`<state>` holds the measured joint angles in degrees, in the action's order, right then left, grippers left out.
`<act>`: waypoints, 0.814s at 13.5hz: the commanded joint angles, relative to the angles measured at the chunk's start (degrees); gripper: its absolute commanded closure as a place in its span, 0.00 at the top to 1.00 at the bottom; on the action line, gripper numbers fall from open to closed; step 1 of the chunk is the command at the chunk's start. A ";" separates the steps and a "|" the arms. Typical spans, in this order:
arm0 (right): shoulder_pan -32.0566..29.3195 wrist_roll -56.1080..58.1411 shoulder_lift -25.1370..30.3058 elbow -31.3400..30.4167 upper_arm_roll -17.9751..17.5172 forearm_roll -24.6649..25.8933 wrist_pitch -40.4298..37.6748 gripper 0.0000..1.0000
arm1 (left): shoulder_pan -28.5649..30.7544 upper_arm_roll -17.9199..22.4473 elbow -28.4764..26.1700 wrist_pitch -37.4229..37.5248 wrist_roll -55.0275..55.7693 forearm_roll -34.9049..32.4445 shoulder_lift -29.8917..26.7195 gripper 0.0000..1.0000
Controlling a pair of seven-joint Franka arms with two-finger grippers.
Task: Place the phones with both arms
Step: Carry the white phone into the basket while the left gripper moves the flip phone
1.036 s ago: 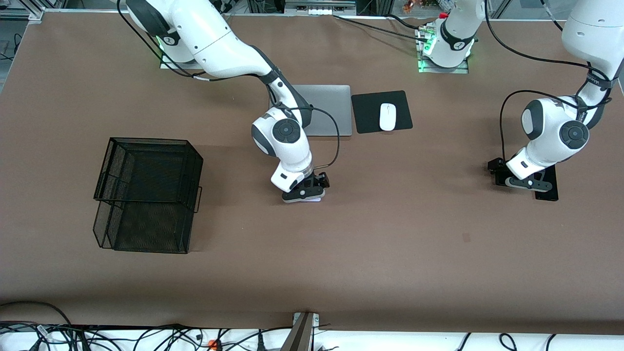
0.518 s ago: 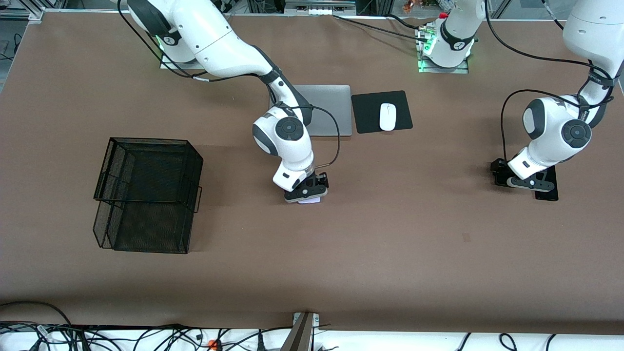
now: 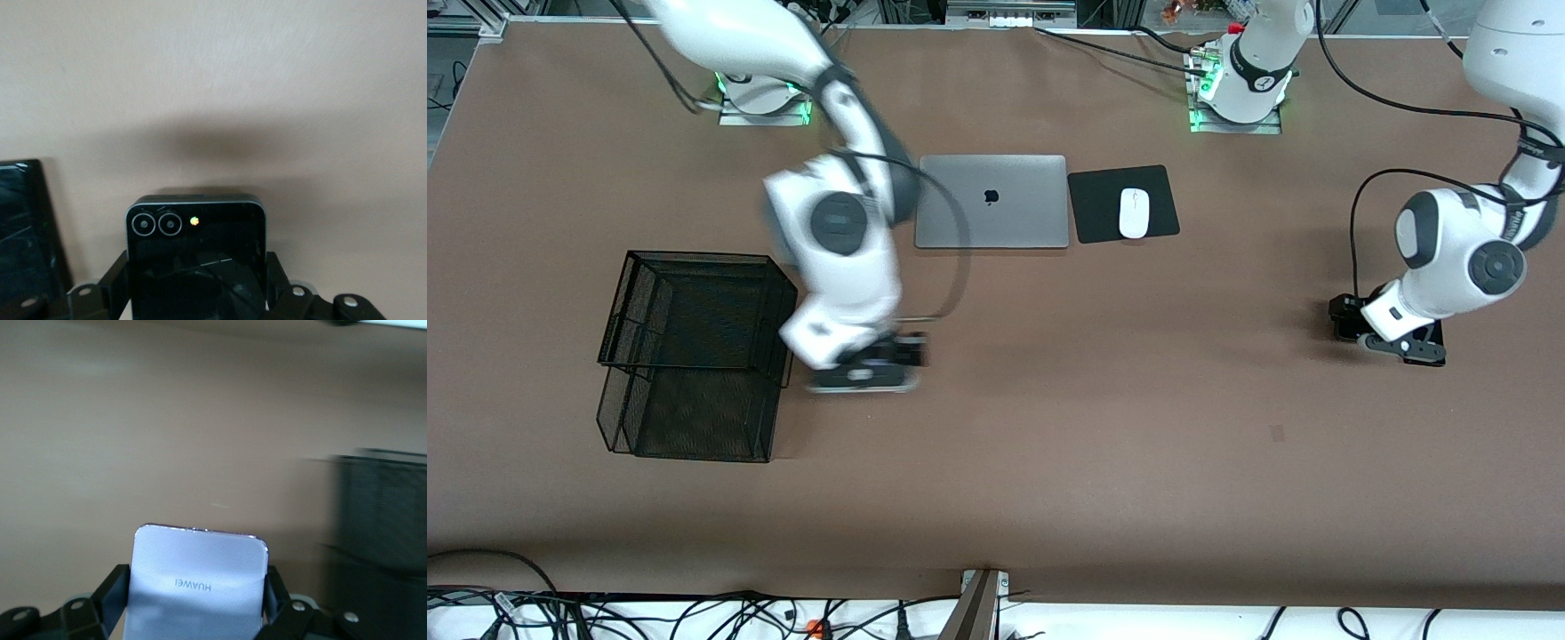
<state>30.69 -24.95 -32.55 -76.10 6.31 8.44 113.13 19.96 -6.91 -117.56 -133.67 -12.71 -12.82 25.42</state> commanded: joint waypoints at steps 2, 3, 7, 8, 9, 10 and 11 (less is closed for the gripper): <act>-6.23 18.48 7.92 -7.47 5.01 -4.89 -8.61 0.00 | -1.32 -7.05 9.27 8.34 10.48 1.22 0.68 0.00; -8.43 24.28 9.42 -9.75 7.11 -7.79 -10.37 0.00 | -3.42 -7.50 10.76 8.34 14.00 1.22 1.73 0.00; -10.12 31.37 16.35 -25.63 13.81 -11.51 -7.07 0.00 | -16.50 -7.51 16.65 8.52 30.77 1.40 5.51 0.00; -10.12 31.37 18.29 -30.55 14.34 -11.51 -3.22 0.00 | -20.02 -7.59 18.40 8.43 35.26 1.40 6.65 0.00; -10.12 31.54 19.87 -35.04 14.95 -11.43 1.35 0.00 | -24.05 -7.51 20.77 8.60 40.17 1.40 8.23 0.00; -10.12 32.24 20.76 -38.39 15.22 -11.43 5.05 0.00 | -28.79 -7.42 23.40 8.60 45.62 1.40 9.81 0.00; -10.12 33.03 20.94 -40.07 15.83 -11.51 7.70 0.00 | -32.15 -7.42 27.17 8.78 50.20 1.31 12.26 0.00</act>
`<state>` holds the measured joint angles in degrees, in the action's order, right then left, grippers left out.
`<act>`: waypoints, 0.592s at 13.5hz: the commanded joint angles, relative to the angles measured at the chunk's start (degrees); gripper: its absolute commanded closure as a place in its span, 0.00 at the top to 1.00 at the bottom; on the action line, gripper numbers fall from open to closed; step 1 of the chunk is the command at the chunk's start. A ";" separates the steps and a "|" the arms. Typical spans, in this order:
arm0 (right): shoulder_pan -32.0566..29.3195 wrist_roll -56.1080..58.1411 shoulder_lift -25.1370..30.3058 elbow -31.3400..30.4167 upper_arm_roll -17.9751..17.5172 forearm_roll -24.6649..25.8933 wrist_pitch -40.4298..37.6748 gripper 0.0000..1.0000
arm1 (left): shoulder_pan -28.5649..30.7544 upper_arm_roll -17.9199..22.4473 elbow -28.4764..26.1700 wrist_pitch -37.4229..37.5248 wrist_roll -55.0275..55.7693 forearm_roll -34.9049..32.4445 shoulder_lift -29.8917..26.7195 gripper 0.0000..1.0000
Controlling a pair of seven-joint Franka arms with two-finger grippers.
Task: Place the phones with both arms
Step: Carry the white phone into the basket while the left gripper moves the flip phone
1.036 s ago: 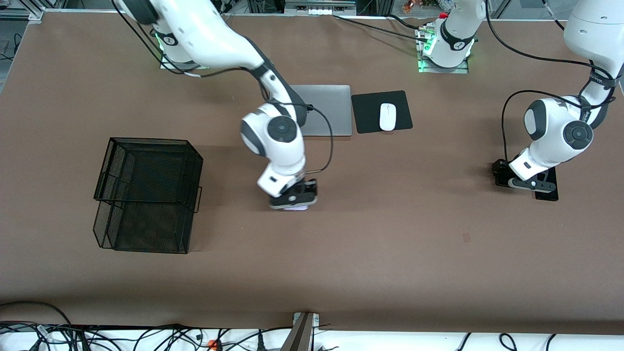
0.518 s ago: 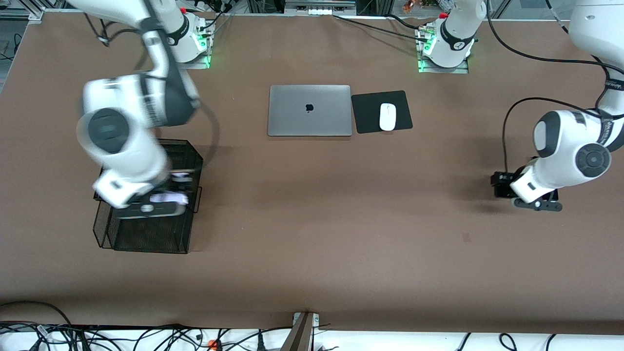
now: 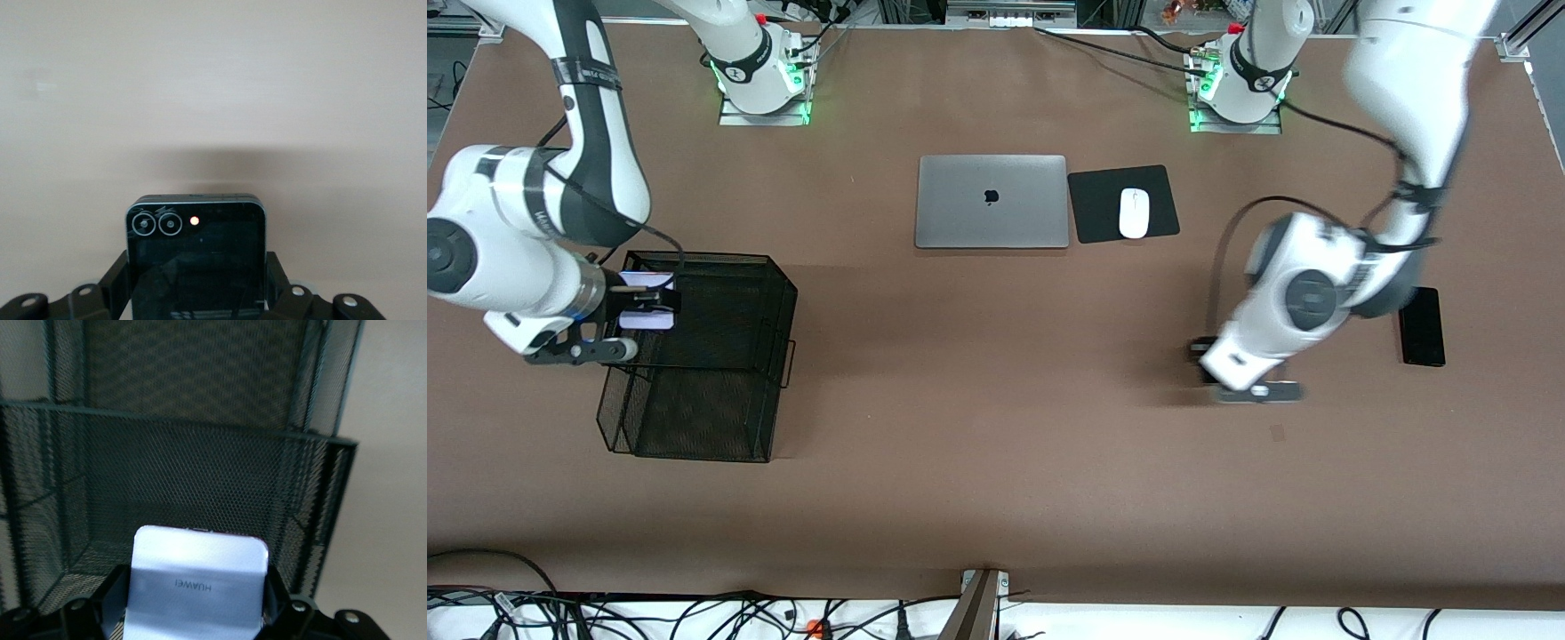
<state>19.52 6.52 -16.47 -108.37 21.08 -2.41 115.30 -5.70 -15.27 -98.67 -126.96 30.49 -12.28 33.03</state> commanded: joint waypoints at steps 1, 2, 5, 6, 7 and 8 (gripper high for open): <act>1.05 2.17 4.43 -8.25 1.25 -0.67 7.64 0.00 | -9.65 1.03 12.14 3.46 10.52 0.77 6.94 0.00; 0.70 2.62 3.82 -8.34 1.86 -0.67 9.40 0.00 | -12.64 1.12 16.01 5.74 12.99 0.68 9.14 0.00; 0.17 2.53 3.02 -8.52 1.95 -0.76 12.66 0.00 | -17.75 1.38 19.74 7.17 14.86 0.77 11.44 0.00; 0.00 2.53 2.84 -8.61 1.95 -1.37 14.32 0.00 | -19.16 1.38 20.79 6.82 14.77 0.59 12.14 0.00; -0.18 2.53 2.76 -8.87 1.95 -2.59 15.82 0.00 | -21.09 1.47 22.88 6.64 14.77 0.51 14.06 0.00; -0.18 2.53 2.41 -8.96 1.95 -3.82 16.70 0.00 | -22.76 1.56 25.43 6.64 14.95 0.50 16.52 0.00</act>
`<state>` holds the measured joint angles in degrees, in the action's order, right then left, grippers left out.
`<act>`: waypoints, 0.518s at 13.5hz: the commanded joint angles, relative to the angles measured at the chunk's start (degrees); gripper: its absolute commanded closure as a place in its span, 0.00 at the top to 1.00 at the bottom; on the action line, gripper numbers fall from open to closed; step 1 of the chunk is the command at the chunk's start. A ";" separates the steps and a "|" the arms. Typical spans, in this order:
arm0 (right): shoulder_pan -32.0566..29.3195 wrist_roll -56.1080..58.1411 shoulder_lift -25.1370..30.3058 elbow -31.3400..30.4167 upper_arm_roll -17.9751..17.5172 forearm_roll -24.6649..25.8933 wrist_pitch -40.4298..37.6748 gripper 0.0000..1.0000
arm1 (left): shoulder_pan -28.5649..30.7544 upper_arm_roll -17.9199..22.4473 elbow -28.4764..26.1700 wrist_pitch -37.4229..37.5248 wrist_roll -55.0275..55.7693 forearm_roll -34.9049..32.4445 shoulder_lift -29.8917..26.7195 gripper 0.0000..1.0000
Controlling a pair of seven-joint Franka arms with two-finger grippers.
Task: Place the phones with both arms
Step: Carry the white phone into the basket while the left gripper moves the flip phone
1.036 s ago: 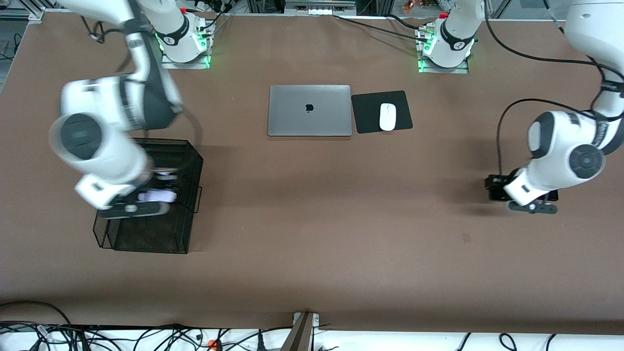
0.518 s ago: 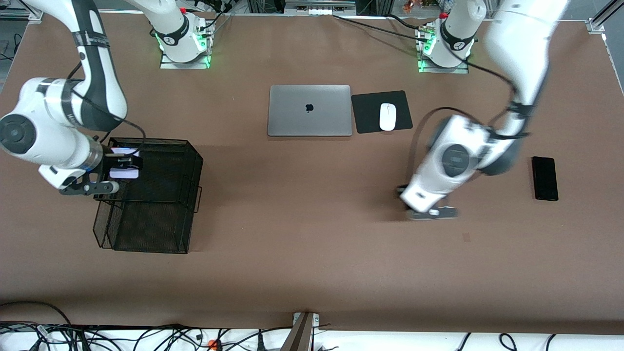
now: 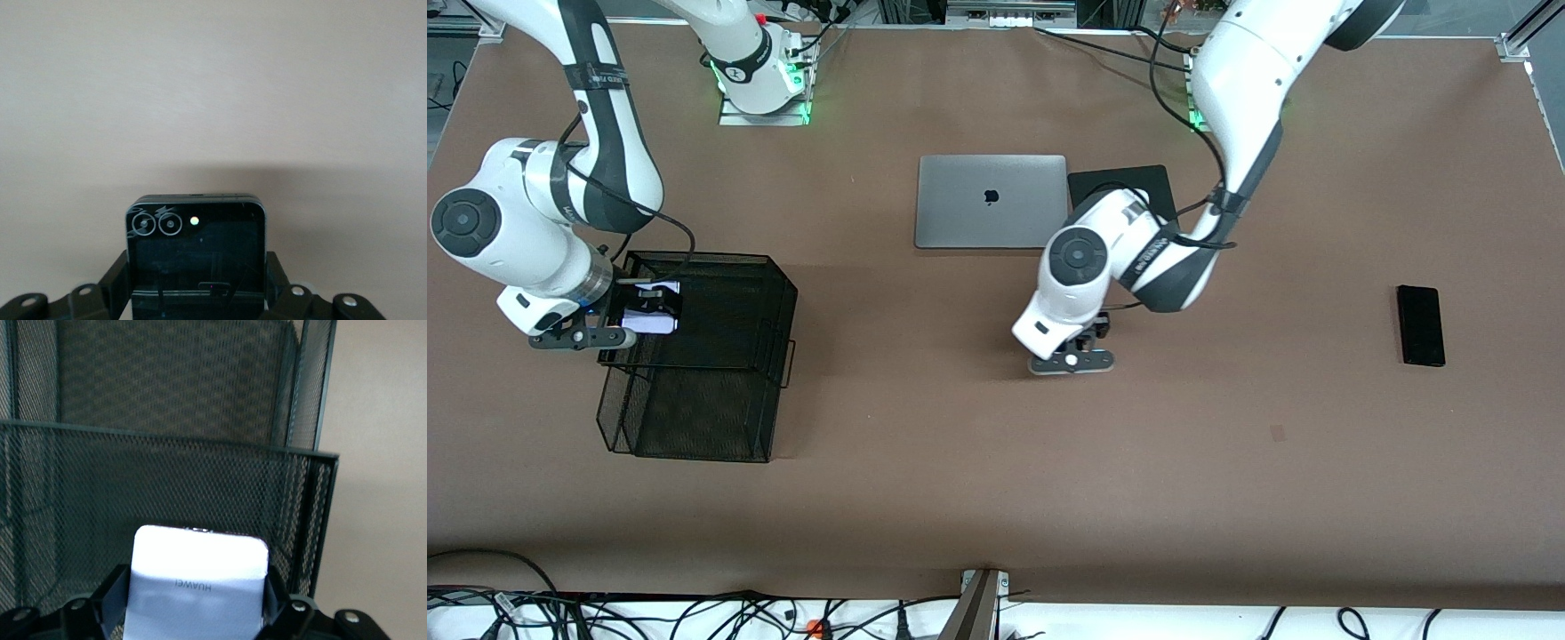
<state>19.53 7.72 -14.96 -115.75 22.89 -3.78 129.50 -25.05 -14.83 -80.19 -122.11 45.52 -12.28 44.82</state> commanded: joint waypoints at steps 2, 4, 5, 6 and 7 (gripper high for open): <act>-0.29 1.42 -0.15 -1.41 0.14 -4.04 2.86 0.00 | -6.40 1.82 12.05 1.18 2.98 0.24 9.56 0.00; -0.46 1.42 -1.90 -1.14 0.14 -5.63 4.35 0.00 | -9.66 4.36 14.18 0.22 3.95 0.41 11.59 0.00; -0.46 1.42 -2.26 -0.97 0.14 -5.63 4.96 0.14 | -10.28 4.63 14.27 -1.36 5.78 0.41 12.39 0.00; -0.46 1.50 -2.26 -0.88 0.14 -5.63 5.58 0.62 | -10.89 4.81 14.27 -3.03 6.67 0.24 13.09 0.00; -0.46 1.59 -2.26 -0.35 0.14 -5.72 5.85 0.75 | -11.34 5.34 14.36 -3.83 6.77 0.24 13.45 0.00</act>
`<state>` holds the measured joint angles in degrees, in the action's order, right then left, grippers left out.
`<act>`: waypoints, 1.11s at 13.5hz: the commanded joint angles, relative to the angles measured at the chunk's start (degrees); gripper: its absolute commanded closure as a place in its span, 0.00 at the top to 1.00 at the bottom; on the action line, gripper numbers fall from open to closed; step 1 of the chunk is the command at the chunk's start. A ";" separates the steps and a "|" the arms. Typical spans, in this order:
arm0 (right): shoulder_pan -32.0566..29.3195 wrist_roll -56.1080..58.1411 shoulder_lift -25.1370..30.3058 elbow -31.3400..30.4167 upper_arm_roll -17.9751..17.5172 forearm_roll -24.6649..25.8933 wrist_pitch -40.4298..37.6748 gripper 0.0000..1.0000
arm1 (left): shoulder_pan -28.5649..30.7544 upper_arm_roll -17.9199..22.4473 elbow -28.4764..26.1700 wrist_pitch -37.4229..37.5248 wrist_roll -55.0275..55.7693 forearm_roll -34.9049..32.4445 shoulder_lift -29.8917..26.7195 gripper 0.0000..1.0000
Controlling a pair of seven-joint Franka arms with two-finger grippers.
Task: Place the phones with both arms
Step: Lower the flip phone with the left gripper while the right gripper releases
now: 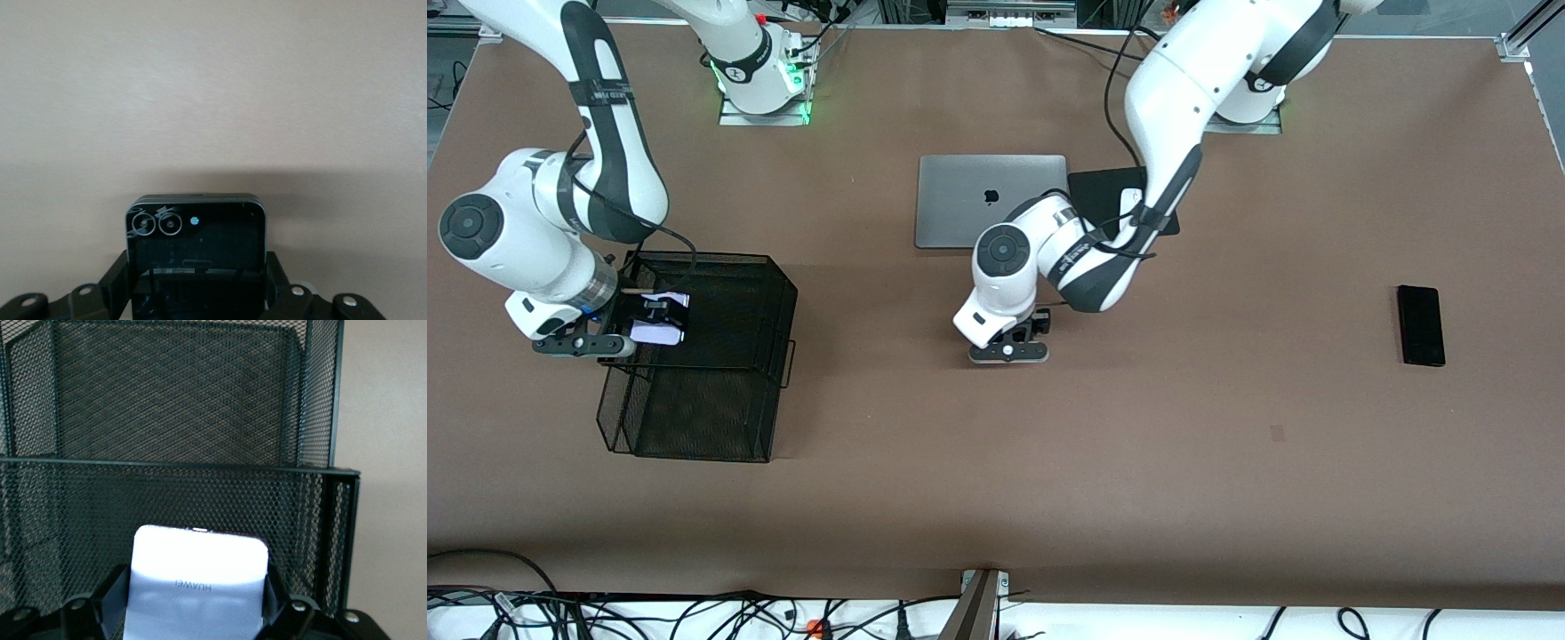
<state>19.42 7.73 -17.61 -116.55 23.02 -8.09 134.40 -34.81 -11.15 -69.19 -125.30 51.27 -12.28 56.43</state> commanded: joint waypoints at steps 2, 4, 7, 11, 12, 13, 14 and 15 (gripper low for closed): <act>-0.35 1.59 0.47 1.41 0.01 -1.41 0.86 0.96 | -2.01 1.93 3.36 -0.83 1.20 0.33 2.28 0.00; -0.35 1.68 0.47 2.55 0.01 -1.41 0.34 0.99 | -2.63 2.45 3.80 -1.52 3.39 0.24 2.89 0.73; -0.35 1.42 0.39 7.72 -0.17 -1.41 -4.56 0.99 | -2.72 3.51 4.15 -1.80 7.79 0.85 2.38 1.00; 0.70 -1.03 -1.10 17.65 -1.39 -3.07 -16.78 0.99 | 0.69 2.28 6.78 9.68 6.39 1.03 -1.31 1.00; 0.97 -2.52 -1.63 19.42 -2.18 -2.99 -18.72 0.99 | 2.54 1.32 6.79 13.37 3.86 1.29 -2.63 1.00; 1.75 -2.97 -2.68 21.78 -3.58 -3.07 -20.65 0.99 | 5.08 0.53 6.44 16.11 -0.25 2.51 -4.38 1.00; 2.98 -4.28 -4.17 24.59 -5.25 -3.08 -22.15 0.99 | 7.19 0.17 5.57 19.62 -5.51 2.96 -5.79 1.00; 4.04 -7.78 -5.58 26.97 -7.01 -3.08 -22.60 0.99 | 9.56 0.17 4.51 24.00 -9.83 2.96 -7.11 1.00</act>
<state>21.55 4.44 -19.11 -95.78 18.30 -10.39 114.40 -29.65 -9.66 -61.98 -107.07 49.17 -10.99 52.61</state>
